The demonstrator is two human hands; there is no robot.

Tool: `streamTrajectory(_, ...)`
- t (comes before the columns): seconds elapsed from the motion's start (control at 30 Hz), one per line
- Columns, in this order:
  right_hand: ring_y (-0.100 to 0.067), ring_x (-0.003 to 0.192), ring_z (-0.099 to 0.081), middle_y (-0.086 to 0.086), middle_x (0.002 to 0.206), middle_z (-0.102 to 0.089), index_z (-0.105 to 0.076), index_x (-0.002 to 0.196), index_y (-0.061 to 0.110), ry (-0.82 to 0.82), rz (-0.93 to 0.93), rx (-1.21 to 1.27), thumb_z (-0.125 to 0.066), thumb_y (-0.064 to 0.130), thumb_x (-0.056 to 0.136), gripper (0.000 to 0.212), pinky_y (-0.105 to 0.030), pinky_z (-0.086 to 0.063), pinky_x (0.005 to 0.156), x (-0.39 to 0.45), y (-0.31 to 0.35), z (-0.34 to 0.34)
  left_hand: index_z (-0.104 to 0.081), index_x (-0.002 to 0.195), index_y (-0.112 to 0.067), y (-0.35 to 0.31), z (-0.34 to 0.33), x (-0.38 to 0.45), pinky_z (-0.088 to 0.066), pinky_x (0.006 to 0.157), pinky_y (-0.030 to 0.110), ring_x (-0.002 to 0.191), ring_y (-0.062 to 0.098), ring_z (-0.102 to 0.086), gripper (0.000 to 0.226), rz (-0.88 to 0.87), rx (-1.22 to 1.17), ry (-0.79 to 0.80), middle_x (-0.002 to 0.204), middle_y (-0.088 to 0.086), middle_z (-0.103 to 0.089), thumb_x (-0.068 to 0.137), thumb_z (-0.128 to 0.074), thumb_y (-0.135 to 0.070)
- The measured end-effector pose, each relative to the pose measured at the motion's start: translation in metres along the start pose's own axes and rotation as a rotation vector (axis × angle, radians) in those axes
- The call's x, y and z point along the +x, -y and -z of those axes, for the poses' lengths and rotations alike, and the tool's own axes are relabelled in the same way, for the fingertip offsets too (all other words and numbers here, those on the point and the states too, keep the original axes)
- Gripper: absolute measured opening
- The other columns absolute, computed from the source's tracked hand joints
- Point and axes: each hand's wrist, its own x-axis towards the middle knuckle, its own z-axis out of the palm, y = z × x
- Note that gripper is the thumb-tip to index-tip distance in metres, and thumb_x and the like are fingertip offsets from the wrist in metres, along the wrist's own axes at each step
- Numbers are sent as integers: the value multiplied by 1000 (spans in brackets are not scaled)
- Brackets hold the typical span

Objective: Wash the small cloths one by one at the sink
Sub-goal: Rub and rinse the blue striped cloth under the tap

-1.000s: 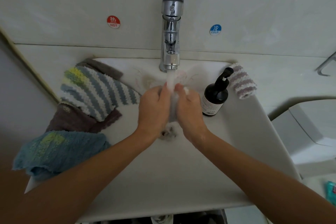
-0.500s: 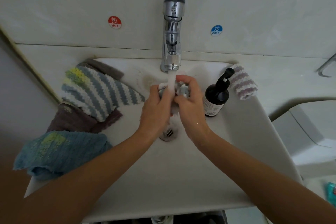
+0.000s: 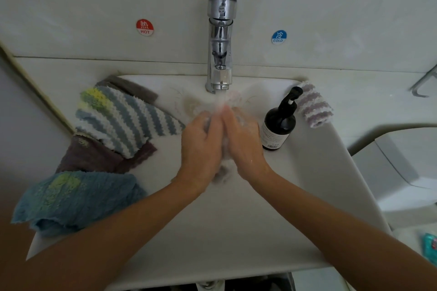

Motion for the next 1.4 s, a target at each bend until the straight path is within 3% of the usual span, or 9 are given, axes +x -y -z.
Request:
streamTrajectory(0.1, -18, 65, -62, -4, 72, -62, -63, 92, 1, 35, 62, -56, -67, 15, 89, 15, -29, -49, 60, 7, 13, -3, -54, 68, -8, 0, -2, 0, -43, 51, 30, 55, 11, -48, 41, -42, 18, -9, 60, 7, -50, 102, -43, -27)
streamTrajectory(0.2, -16, 40, -53, -3, 52, -55, -56, 67, 6, 95, 123, -106, -81, -2, 65, 26, -25, -44, 35, 10, 8, -3, -53, 67, -15, 1, -2, 1, -43, 49, 27, 54, 10, -48, 41, -88, 42, 14, 58, -1, -49, 103, -41, -29)
streamTrajectory(0.3, -19, 59, -55, -2, 61, -56, -54, 69, 15, -77, 48, 23, -54, 27, 96, 29, -43, -51, 60, 8, -5, -3, -58, 83, -14, -1, -3, 2, -55, 57, 32, 64, 14, -61, 31, -96, 78, 56, 71, 3, -60, 102, -41, -30)
streamTrajectory(0.5, -19, 83, -66, -6, 92, -64, -49, 92, 27, -21, -48, 104, -53, 41, 97, 15, -40, -59, 70, 2, -1, 0, -46, 113, -25, -9, -1, 6, -48, 56, 10, 76, -4, -61, 12, -2, -14, 92, 92, -12, -59, 101, -45, -24)
streamTrajectory(0.7, -21, 86, -68, -5, 98, -66, -49, 104, 26, 45, -138, 77, -51, 48, 96, 24, -28, -55, 56, 4, -2, 6, -47, 97, -47, -4, 4, 8, -56, 79, 29, 95, 6, -63, 31, 5, -41, 82, 101, -11, -61, 92, -54, -18)
streamTrajectory(0.9, -17, 77, -65, -6, 85, -66, -57, 95, 17, -5, -108, 107, -53, 33, 100, 17, -34, -56, 66, -3, -7, -4, -49, 96, -39, 2, 1, 6, -56, 78, 39, 88, 7, -63, 10, 60, 12, 48, 94, -10, -62, 88, -47, -44)
streamTrajectory(1.13, -1, 64, -66, 7, 58, -62, -64, 75, 11, 72, -270, 131, -52, 38, 99, 38, -23, -54, 59, -3, 6, -1, -64, 85, -15, 5, -2, 5, -58, 69, 35, 72, 10, -67, 39, 83, 79, 1, 77, 1, -67, 99, -43, -45)
streamTrajectory(1.3, -29, 84, -72, -17, 89, -73, -69, 82, 5, 26, -377, 238, -53, 49, 95, 49, -45, -58, 78, -6, 13, -2, -67, 82, -21, 0, -3, 6, -56, 63, 23, 67, 5, -66, 38, 77, 89, -24, 73, -2, -68, 99, -43, -44)
streamTrajectory(1.4, -32, 76, -68, -19, 77, -63, -60, 73, 7, 8, -263, 195, -54, 41, 98, 43, -58, -55, 76, -9, 9, -5, -64, 81, -10, -1, 0, 12, -54, 59, 30, 66, 17, -63, 38, 58, 37, -102, 74, 9, -65, 99, -45, -37)
